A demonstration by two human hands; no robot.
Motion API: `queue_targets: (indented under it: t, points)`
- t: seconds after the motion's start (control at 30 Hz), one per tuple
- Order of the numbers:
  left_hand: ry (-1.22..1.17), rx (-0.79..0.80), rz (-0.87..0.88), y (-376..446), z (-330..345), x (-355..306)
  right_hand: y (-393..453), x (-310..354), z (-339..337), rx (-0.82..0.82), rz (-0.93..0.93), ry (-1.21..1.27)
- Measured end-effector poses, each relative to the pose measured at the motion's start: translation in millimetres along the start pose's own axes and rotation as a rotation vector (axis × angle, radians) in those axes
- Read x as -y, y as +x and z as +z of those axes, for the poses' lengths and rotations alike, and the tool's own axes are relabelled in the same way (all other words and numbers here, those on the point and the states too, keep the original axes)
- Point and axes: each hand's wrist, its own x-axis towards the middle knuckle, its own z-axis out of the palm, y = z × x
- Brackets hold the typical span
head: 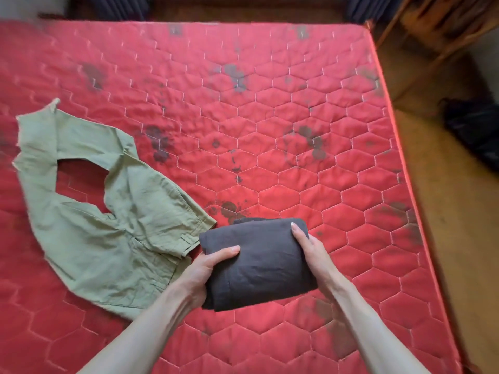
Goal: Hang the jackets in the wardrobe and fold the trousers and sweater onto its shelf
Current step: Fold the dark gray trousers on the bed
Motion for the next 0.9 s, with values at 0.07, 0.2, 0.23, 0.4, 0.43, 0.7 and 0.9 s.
queue_targets:
  t: [0.07, 0.2, 0.23, 0.4, 0.43, 0.7, 0.9]
  points:
    - [0.009, 0.037, -0.006, -35.1, 7.4, -12.8, -31.0, 25.6, -1.1, 0.032, 0.034, 0.013]
    - [0.006, 0.12, 0.0, -104.2, 25.5, -40.9, -93.9, 65.9, -9.2, 0.109, 0.038, 0.057]
    - [0.003, 0.15, 0.002, -122.0, 32.1, -46.3, -109.9, 72.3, -11.8, 0.134, 0.052, 0.075]
    - [-0.021, 0.24, 0.007, -193.2, 63.6, -60.2, -163.1, 86.8, -25.9, 0.263, 0.163, 0.222]
    - [-0.03, 0.241, 0.012, -206.4, 68.0, -61.1, -171.3, 90.2, -27.2, 0.301, 0.184, 0.236]
    - [-0.236, 0.171, 0.209, -293.9, 50.4, -44.1, -192.7, 119.9, 2.4, 0.524, 0.218, 0.127]
    - [-0.453, -0.018, 0.408, -359.1, 7.8, -10.7, -228.3, 150.5, 71.3, 0.632, 0.162, -0.052]
